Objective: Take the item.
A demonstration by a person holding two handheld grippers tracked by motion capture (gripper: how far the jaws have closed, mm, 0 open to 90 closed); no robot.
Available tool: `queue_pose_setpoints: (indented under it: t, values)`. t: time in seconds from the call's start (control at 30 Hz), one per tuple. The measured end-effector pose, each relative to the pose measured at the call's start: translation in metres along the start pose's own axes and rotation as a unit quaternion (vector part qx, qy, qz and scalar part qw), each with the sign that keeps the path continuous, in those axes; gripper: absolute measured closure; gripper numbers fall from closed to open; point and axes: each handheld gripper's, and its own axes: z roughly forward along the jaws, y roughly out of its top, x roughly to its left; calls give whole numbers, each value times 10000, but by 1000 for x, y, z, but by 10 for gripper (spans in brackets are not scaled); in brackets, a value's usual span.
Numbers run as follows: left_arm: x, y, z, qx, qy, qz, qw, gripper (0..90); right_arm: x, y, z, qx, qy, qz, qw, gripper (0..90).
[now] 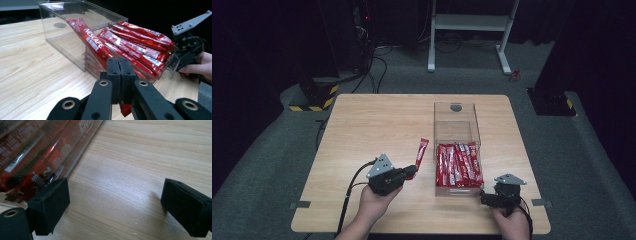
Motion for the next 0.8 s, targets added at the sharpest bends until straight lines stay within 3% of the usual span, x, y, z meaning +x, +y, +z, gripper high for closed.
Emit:
queue_pose_setpoints:
  t: [0.8]
  values:
    - [38, -4, -19, -92, 475, -202, 9986, 886, 0, 0, 0, -6, 10, -21, 10000, 82]
